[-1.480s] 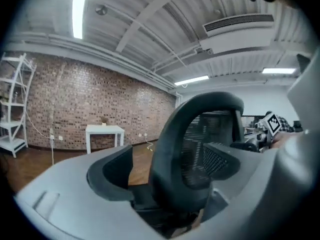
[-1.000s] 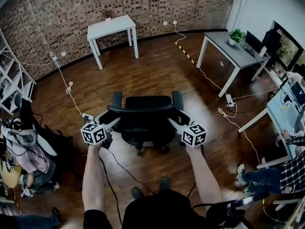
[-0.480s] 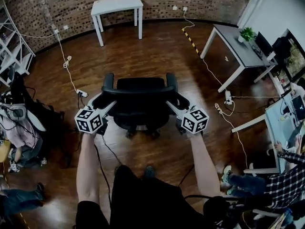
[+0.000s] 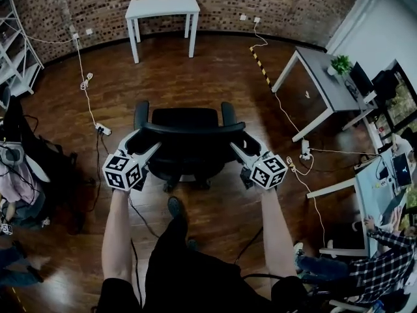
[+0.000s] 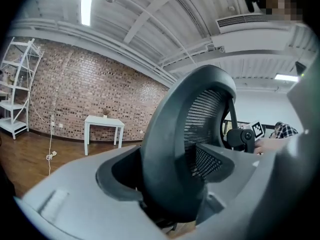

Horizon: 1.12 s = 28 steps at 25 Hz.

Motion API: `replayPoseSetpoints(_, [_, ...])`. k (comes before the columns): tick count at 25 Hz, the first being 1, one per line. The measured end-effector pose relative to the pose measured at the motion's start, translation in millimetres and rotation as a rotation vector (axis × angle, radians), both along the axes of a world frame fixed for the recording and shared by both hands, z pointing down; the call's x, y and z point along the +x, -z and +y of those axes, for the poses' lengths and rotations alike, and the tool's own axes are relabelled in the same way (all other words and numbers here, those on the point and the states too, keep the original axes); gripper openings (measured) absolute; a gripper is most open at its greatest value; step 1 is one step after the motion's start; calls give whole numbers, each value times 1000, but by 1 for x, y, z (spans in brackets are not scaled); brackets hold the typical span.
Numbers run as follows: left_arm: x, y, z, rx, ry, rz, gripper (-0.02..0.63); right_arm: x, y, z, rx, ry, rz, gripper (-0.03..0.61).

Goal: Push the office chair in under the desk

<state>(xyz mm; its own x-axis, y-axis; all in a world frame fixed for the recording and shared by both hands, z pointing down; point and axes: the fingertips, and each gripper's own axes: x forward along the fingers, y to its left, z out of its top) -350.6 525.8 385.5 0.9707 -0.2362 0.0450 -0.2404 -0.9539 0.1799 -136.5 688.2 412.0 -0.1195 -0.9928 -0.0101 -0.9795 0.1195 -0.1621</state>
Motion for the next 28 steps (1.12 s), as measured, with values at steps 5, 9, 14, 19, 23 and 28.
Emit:
replayPoseSetpoints(5, [9,13,12,45,55,-9,430,25,-3,-1,-9,69,-39,273])
replayPoseSetpoints(9, [27,29,-16,46,97,-20,428,55,7,-37,-20,105,-64,272])
replayPoseSetpoints(14, [22,60,-56,62,145,-17,430,62,35,-88,-29,152,-75,272])
replayPoseSetpoints(19, [68,-19,-156,33,162,-6,430,110,-36,-192,-43,180,-50,272])
replayPoseSetpoints(23, [104,-14,-152,27,170,-14,428,146,-25,-197,-35,207,-52,272])
replayPoseSetpoints(28, [192,8,-123,59,216,-30,428,233,2,-180,7,229,-71,270])
